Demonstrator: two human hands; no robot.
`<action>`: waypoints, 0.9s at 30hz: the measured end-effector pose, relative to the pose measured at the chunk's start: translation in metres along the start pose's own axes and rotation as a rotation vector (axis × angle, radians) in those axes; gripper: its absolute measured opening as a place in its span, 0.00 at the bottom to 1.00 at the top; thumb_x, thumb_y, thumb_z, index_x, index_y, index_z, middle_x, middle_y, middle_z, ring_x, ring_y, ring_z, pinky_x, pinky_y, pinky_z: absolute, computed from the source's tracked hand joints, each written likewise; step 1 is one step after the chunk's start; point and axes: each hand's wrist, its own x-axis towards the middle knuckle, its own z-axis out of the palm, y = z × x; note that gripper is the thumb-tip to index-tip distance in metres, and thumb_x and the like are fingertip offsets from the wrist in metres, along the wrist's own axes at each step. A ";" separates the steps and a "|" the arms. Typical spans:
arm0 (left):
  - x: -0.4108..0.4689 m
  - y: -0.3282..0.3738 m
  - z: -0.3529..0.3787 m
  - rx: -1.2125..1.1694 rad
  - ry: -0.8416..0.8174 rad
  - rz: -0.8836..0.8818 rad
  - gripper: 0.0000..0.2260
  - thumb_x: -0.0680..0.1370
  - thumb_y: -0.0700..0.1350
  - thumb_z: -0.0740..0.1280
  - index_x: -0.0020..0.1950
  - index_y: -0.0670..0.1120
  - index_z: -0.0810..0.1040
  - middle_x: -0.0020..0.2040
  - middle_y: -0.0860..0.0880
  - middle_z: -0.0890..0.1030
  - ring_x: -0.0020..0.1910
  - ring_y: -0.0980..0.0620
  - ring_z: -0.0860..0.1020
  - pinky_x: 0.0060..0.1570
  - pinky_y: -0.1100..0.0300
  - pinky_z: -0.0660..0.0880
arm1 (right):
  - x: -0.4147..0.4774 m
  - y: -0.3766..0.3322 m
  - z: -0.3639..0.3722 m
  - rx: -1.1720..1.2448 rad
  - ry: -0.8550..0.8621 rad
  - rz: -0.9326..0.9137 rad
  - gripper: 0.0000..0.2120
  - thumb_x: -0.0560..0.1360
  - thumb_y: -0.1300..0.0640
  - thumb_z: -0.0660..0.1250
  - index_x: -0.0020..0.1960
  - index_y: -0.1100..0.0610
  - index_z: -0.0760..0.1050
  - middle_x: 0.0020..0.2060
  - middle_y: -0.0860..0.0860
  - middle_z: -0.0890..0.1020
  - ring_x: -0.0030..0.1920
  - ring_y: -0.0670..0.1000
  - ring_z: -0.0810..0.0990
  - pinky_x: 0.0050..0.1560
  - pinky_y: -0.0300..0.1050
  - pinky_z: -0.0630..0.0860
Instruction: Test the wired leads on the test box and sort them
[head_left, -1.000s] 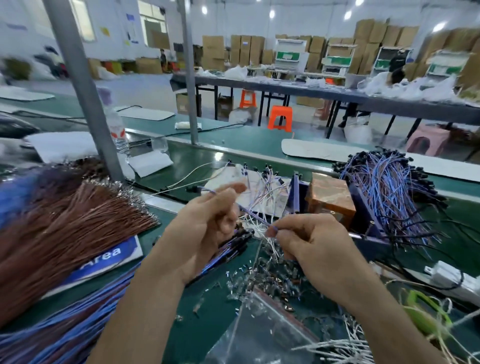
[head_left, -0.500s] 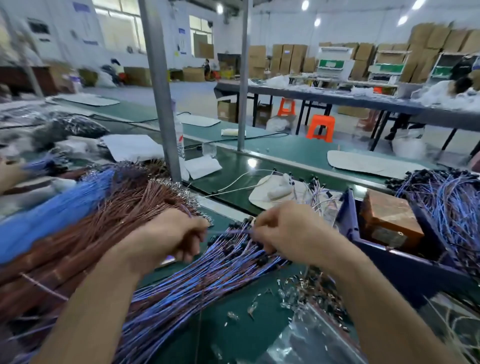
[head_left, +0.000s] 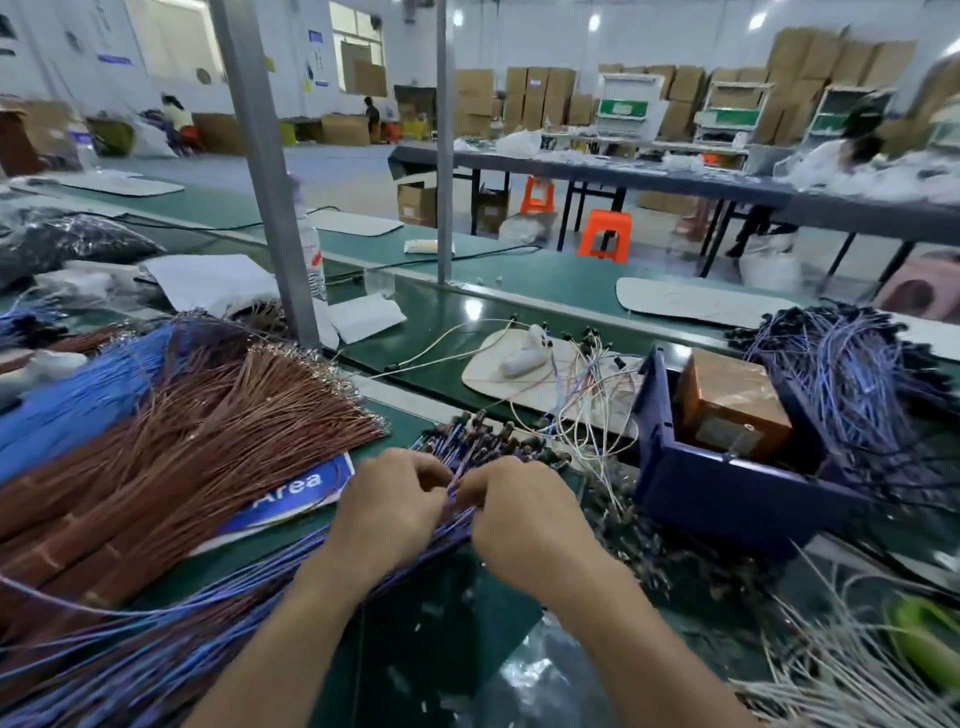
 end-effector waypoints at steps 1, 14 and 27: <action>-0.002 0.003 0.006 0.048 0.035 0.010 0.07 0.74 0.49 0.74 0.49 0.59 0.88 0.46 0.57 0.88 0.47 0.53 0.84 0.51 0.59 0.80 | -0.001 0.010 -0.001 -0.003 0.012 0.036 0.18 0.71 0.61 0.65 0.55 0.45 0.84 0.50 0.50 0.87 0.53 0.56 0.82 0.57 0.44 0.76; 0.008 0.028 0.037 0.211 0.165 0.011 0.08 0.77 0.53 0.73 0.55 0.57 0.86 0.51 0.54 0.86 0.48 0.49 0.81 0.49 0.55 0.81 | -0.018 0.076 0.001 0.259 0.055 0.237 0.15 0.74 0.60 0.62 0.46 0.43 0.83 0.43 0.46 0.86 0.39 0.49 0.84 0.47 0.49 0.84; -0.022 0.085 0.021 -0.775 -0.011 0.238 0.10 0.72 0.40 0.79 0.39 0.57 0.89 0.42 0.53 0.88 0.41 0.57 0.84 0.41 0.60 0.79 | -0.029 0.087 -0.003 1.041 0.161 0.089 0.15 0.78 0.66 0.66 0.56 0.49 0.84 0.45 0.47 0.88 0.43 0.46 0.84 0.44 0.38 0.79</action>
